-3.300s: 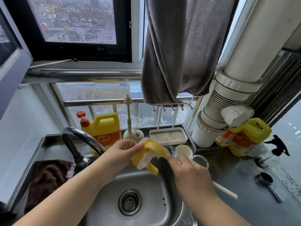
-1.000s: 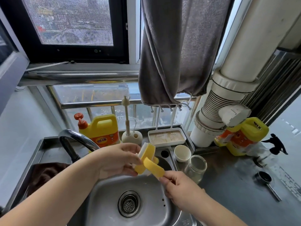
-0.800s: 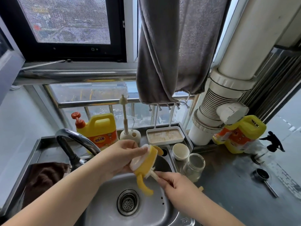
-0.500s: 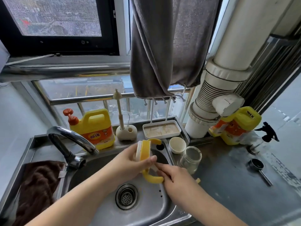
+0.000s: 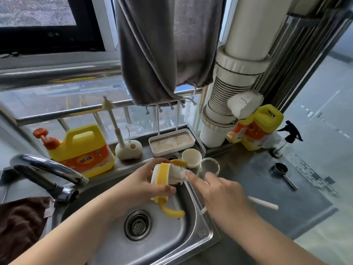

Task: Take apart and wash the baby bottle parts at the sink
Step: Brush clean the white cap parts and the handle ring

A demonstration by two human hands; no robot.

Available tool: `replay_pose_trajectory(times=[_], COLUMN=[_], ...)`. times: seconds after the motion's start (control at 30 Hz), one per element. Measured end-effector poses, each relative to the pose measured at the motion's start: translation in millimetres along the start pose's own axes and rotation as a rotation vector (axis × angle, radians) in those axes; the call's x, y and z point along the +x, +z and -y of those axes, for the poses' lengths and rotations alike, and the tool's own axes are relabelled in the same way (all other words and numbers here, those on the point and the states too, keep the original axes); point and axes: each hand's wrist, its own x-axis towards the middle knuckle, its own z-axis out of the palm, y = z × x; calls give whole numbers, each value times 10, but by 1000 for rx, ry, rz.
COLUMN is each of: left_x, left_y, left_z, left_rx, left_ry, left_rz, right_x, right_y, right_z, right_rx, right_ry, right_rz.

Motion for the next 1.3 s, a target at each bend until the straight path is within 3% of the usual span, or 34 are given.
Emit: replay_pose_trajectory(times=[0.1,0.2,0.3,0.4,0.57,0.7,0.83,1.07,1.17,1.23,1.3], left_x=[110,204,334,544,814,952,1148,1600,1675,1666,1666], left_y=[32,101,214,350,717,1100,1388,1640,1698,1698,1672], left_z=[22,119,219,296,552,754,858,879,860,879,949], left_rx=[95,214,340,475,606,646,754,1225,1324,1351,1327], left_ry=[95,161,214,173,-44,-79,129,499,541,451,580], left_rz=[32,75,112,56,-64,10,93,216,225,251,177], right_x=[-12,-80,-186,-346,-834,-1255,-1475,-1485,-1491,-1483,-1464], right_y=[0,19,96,189,290,339,389,535,638,687,709], right_z=[11,-89,-238,-395,-796,-977,-1101,-1345,-1394,-1396,-1392], right_rx=[232,795,899,841,573,616,632,674,703,739,771], right_ry=[204,398,452,575,736,893,981,1012,1011,1014,1014], right_rz=[258,623,751,694,599,514,427,382,380,372,368])
